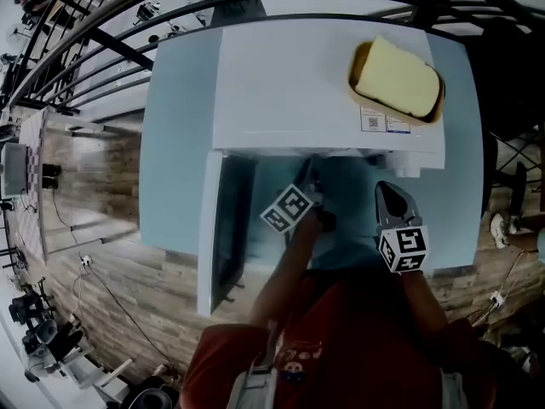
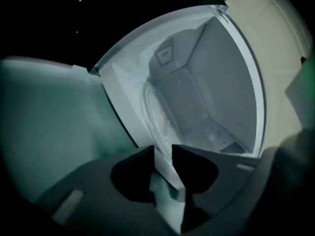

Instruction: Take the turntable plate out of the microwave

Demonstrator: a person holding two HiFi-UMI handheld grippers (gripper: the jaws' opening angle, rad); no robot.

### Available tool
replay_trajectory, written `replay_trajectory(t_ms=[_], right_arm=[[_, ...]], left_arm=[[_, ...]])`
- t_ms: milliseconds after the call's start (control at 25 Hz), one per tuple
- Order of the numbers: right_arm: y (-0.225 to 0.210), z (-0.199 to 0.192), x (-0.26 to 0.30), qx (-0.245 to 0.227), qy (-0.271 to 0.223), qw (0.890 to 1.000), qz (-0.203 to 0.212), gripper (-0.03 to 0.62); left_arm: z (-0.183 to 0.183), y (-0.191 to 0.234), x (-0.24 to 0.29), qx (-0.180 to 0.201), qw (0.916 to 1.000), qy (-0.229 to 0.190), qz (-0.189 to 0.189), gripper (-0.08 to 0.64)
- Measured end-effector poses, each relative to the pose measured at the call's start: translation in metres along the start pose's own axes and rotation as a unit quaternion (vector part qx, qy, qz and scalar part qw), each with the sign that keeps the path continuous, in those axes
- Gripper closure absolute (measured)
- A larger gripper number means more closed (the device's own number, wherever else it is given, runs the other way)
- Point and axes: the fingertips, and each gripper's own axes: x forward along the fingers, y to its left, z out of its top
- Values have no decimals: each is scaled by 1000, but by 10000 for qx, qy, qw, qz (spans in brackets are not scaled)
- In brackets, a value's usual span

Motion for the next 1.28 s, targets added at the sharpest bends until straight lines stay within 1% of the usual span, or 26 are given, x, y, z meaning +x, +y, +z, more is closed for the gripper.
replay_trajectory(t_ms=[80,240,360,440,560,680,720,840,1000,1280], right_arm=[[1,-1,3,-37,9,10000,7,593],[2,-1,5,-114,57,9999,-15,593],[1,-1,5,-120,73,9999,-27,592],[0,-2,6,-128,70,9999,-16,594],[1,-3,7,-132,62,9999,4,593],[4,-3,6,-144,53,9999,45,593],[5,-2,6,-152,57,9999,54,592],[6,-2,3,-178,61,9998,64,592],[5,-2,-1,-217,29,9997,92,592],[9,-2,-10,-276,-19,9995,180,593]], left_arm=[[1,2,3,-236,9997,-44,-15,449],[2,3,3,-440,9990,-104,6,459],[3,2,2,-636,9979,-149,-3,482],[3,1,2,-717,9973,-171,-17,512],[2,1,3,-754,9970,-166,-59,518],[2,1,1,-894,9958,-198,-70,526],[3,2,0,-901,9957,-216,-69,529],[5,3,-3,-762,9967,-272,-37,529],[7,6,-7,-940,9947,-415,-55,538],[7,-4,-13,-1000,9932,-565,-168,541]])
